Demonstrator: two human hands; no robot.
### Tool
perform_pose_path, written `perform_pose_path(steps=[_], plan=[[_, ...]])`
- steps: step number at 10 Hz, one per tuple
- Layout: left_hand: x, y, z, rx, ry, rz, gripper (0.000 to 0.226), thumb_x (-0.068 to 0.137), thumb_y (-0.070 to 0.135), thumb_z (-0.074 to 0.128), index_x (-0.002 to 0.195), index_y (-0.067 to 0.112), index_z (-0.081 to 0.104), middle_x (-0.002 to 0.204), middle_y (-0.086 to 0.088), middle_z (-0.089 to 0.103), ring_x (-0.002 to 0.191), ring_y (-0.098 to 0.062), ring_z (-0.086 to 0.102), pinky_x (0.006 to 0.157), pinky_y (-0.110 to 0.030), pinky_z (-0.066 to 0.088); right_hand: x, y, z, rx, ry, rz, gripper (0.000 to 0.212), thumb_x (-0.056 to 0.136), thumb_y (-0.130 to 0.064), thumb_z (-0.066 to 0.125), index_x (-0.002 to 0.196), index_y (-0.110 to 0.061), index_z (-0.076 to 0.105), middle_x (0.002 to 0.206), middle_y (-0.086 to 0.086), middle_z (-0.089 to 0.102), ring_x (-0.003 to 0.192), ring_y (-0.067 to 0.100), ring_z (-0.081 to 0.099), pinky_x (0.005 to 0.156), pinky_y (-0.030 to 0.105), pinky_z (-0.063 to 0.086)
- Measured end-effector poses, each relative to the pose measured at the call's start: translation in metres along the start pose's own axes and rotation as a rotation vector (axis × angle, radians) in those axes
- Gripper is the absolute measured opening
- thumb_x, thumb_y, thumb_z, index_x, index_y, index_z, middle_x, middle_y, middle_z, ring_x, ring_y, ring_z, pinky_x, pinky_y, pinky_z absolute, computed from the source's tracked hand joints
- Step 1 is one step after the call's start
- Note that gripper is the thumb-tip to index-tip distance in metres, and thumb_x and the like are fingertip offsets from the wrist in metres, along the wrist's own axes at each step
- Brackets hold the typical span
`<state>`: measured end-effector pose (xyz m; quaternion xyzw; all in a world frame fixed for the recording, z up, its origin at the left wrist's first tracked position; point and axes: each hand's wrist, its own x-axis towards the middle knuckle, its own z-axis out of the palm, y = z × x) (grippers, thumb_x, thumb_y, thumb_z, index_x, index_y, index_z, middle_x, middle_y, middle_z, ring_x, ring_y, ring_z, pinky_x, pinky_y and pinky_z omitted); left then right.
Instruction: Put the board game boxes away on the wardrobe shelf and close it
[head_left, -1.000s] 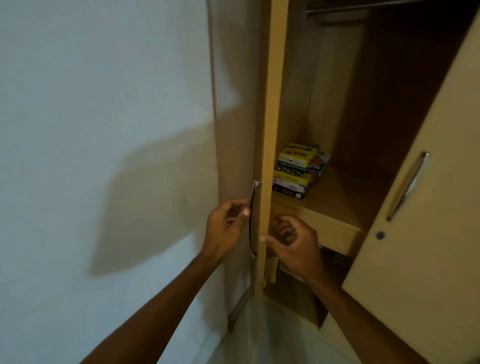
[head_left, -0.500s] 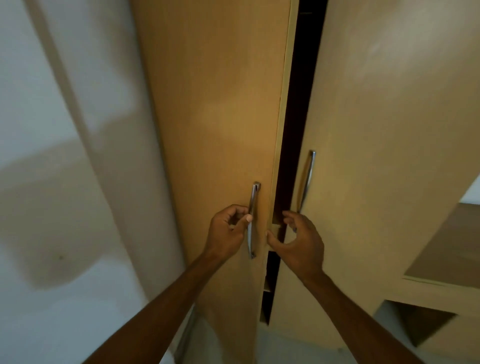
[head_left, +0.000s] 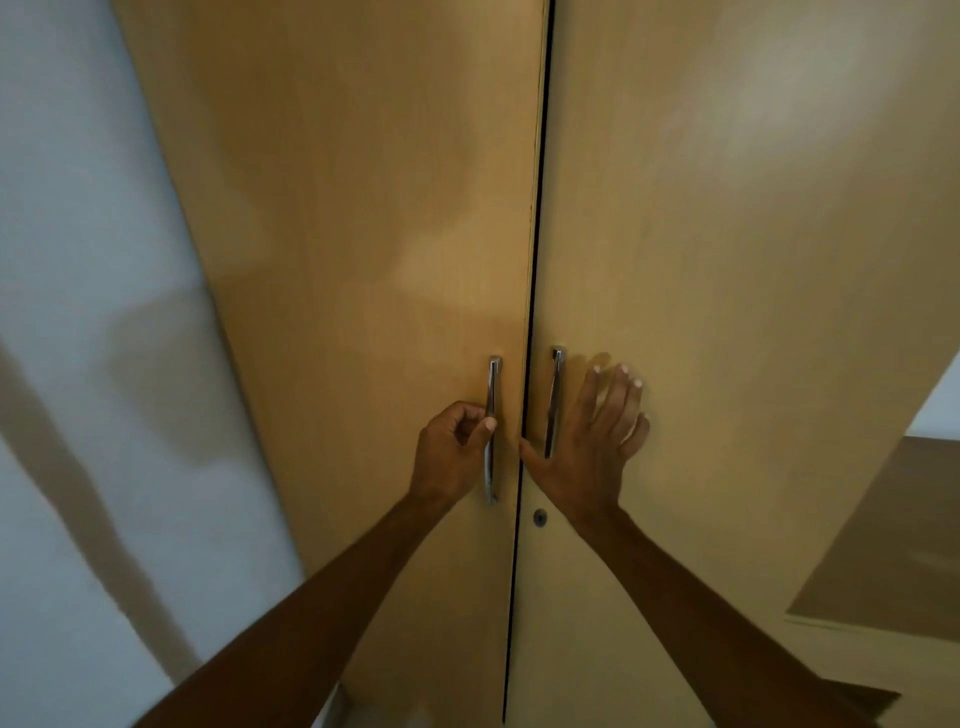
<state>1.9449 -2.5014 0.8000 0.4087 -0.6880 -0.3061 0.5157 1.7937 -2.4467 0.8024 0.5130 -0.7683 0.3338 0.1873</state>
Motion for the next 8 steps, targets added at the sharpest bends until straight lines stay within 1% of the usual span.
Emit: perform_pose_path(steps=[1,2,3,4,5,6,7,8], plan=[[0.018,-0.003,0.016,0.018,0.020,-0.002,0.007,0.090,0.022,0.065,0.090,0.015,0.067,0.074,0.009,0.063,0.067,-0.003,0.057,0.061,-0.008,0.044,0.023,0.011,0.008,-0.047,-0.026,-0.014,0.128,0.063,-0.076,0.060,0.152,-0.006,0.000,0.159,0.025,-0.002,0.147,0.043,-0.005,0.113,0.065,0.006],[0.029,-0.004,0.025,0.039,0.029,0.001,0.006,0.090,0.021,0.065,0.089,0.015,0.066,0.074,0.009,0.064,0.066,-0.001,0.057,0.061,-0.007,0.044,0.036,0.016,0.015,-0.036,-0.026,-0.023,0.128,0.062,-0.075,0.062,0.152,-0.005,0.004,0.158,0.026,0.002,0.146,0.044,-0.001,0.111,0.067,0.007],[0.035,-0.006,0.029,0.046,0.024,-0.001,0.004,0.090,0.021,0.065,0.089,0.017,0.066,0.075,0.011,0.064,0.066,0.003,0.058,0.062,-0.007,0.044,0.039,0.018,0.022,-0.058,-0.043,-0.030,0.123,0.067,-0.075,0.057,0.151,-0.002,0.006,0.158,0.027,0.002,0.146,0.046,0.001,0.111,0.069,0.010],[0.039,-0.007,0.030,0.052,0.020,0.006,0.003,0.090,0.020,0.064,0.089,0.018,0.066,0.077,0.010,0.065,0.068,0.004,0.059,0.065,-0.011,0.048,0.042,0.018,0.027,-0.058,-0.038,-0.045,0.121,0.067,-0.073,0.057,0.151,-0.002,0.006,0.157,0.028,0.001,0.146,0.047,0.000,0.110,0.070,0.008],[0.038,-0.007,0.024,0.085,-0.006,-0.013,0.011,0.091,0.021,0.063,0.099,0.016,0.069,0.085,0.008,0.068,0.079,-0.001,0.063,0.073,-0.018,0.052,0.043,0.016,0.028,-0.057,-0.030,-0.058,0.123,0.066,-0.072,0.060,0.151,-0.001,0.005,0.157,0.028,0.000,0.145,0.047,-0.001,0.110,0.071,0.007],[0.025,-0.008,0.014,0.172,-0.031,0.014,0.016,0.092,0.025,0.060,0.105,0.022,0.069,0.094,0.012,0.069,0.088,0.001,0.062,0.076,-0.015,0.048,0.040,0.022,0.025,-0.033,-0.040,-0.088,0.124,0.067,-0.073,0.059,0.152,-0.004,0.001,0.158,0.027,-0.004,0.146,0.045,-0.007,0.112,0.069,0.005],[-0.005,-0.011,-0.002,0.348,0.003,-0.005,0.022,0.093,0.033,0.058,0.111,0.025,0.067,0.106,0.011,0.068,0.097,-0.002,0.061,0.080,-0.022,0.049,0.025,0.028,0.021,0.052,-0.078,-0.165,0.121,0.069,-0.072,0.058,0.152,-0.008,-0.002,0.159,0.023,-0.009,0.146,0.042,-0.012,0.114,0.066,0.005],[-0.039,-0.021,-0.025,0.573,0.065,0.085,0.033,0.093,0.040,0.056,0.121,0.024,0.061,0.120,0.007,0.065,0.110,-0.009,0.059,0.091,-0.027,0.048,0.003,0.030,0.022,0.176,-0.198,-0.261,0.125,0.066,-0.072,0.061,0.152,-0.014,-0.009,0.160,0.017,-0.016,0.146,0.035,-0.019,0.115,0.062,0.003]])
